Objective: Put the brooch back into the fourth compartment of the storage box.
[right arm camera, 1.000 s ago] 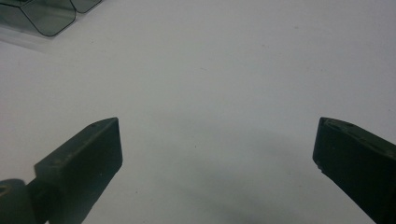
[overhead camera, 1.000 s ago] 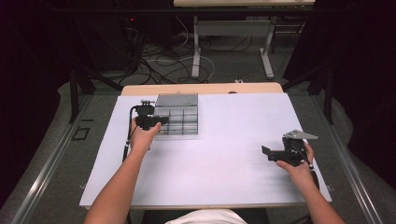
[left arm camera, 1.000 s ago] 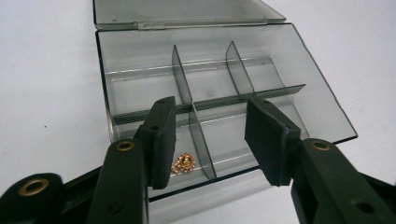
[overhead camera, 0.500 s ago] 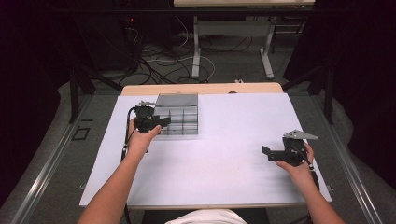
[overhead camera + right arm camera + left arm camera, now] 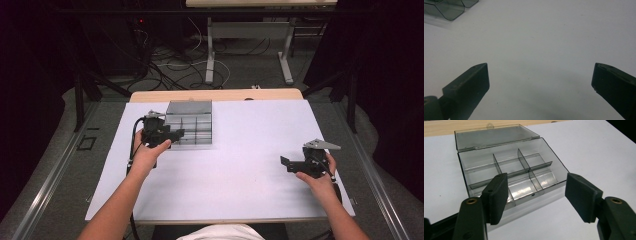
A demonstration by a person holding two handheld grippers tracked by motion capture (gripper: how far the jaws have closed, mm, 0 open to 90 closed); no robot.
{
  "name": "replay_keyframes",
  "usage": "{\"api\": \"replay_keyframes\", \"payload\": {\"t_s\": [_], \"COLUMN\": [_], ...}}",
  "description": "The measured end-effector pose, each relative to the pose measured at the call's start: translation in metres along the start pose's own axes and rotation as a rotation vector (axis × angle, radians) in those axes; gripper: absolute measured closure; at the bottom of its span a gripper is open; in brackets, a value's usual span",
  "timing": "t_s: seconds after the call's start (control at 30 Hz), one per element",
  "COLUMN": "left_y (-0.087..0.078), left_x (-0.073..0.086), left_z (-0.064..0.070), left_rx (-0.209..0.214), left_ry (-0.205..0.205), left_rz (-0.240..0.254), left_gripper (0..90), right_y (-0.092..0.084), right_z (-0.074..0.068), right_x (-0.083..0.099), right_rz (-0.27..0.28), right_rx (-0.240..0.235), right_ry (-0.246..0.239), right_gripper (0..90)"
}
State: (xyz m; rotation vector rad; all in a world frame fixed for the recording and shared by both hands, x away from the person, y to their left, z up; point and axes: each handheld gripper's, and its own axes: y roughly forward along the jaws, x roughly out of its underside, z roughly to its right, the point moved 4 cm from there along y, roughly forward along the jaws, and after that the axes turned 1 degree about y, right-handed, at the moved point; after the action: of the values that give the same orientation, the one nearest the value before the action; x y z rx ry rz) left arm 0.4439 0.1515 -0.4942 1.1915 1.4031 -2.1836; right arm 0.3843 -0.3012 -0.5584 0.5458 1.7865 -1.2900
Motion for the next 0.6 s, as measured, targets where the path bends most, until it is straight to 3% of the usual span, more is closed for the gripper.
{"api": "replay_keyframes", "payload": {"t_s": [0.23, 0.43, 0.47, 0.6], "left_y": [-0.010, -0.016, -0.017, -0.020], "left_x": [0.010, 0.019, 0.020, 0.029], "left_z": [-0.002, -0.004, -0.005, -0.007], "left_rx": [-0.010, -0.004, -0.008, -0.012], "left_ry": [0.015, -0.006, 0.012, 0.011], "left_rz": [0.009, 0.032, 0.034, 0.040], "left_gripper": [33.5, 27.9, 25.3, 20.8], "right_y": [0.000, 0.000, 0.000, -0.001], "right_z": [0.000, -0.001, -0.001, -0.001], "right_x": [0.000, 0.000, 0.000, 0.000], "right_rz": [0.000, 0.000, 0.000, 0.000], "right_rx": [-0.002, 0.000, 0.000, 0.002], "right_ry": [-0.004, 0.002, 0.001, -0.004], "right_gripper": [1.0, 1.0, 1.0, 1.1]}}
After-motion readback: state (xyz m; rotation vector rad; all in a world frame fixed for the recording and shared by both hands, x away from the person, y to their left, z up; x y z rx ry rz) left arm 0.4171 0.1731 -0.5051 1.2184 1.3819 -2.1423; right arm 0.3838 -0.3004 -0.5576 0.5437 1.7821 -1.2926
